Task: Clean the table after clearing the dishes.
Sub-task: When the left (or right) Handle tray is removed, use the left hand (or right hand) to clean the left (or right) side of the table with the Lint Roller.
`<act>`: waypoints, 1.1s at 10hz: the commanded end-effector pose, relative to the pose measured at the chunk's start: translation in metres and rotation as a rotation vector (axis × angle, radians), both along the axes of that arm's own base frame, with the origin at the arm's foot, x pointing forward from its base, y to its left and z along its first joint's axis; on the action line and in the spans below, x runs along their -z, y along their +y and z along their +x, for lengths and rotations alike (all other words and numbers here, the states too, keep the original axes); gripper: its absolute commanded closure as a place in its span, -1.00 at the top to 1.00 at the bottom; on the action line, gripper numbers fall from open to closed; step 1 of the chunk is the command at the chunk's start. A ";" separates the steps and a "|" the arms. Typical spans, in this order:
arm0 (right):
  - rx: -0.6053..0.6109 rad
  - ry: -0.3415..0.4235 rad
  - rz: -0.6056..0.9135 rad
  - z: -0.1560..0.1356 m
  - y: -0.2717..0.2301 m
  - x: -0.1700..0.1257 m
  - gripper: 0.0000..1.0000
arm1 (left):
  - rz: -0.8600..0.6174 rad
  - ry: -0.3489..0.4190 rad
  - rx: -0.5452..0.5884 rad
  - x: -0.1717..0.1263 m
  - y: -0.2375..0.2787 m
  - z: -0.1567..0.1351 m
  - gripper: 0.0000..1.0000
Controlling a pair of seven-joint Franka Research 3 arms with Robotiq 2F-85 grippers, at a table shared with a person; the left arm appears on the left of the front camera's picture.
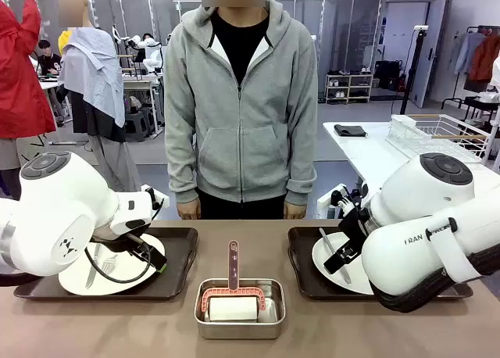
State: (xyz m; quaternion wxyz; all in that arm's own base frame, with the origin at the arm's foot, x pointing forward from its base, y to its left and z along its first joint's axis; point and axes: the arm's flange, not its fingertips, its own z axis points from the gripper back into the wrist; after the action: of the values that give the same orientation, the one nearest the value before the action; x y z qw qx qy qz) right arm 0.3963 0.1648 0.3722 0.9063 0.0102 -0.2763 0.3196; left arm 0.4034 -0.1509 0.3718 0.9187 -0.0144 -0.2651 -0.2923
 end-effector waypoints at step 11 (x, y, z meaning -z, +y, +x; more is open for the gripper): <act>0.000 0.000 0.000 0.000 0.000 0.000 1.00 | 0.000 0.000 0.000 0.000 0.000 0.000 1.00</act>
State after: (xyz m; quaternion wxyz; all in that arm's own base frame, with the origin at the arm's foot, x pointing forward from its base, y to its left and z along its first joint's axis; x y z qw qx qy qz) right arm 0.3965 0.1642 0.3722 0.9063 0.0098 -0.2763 0.3195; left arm 0.4032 -0.1512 0.3718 0.9186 -0.0143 -0.2651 -0.2928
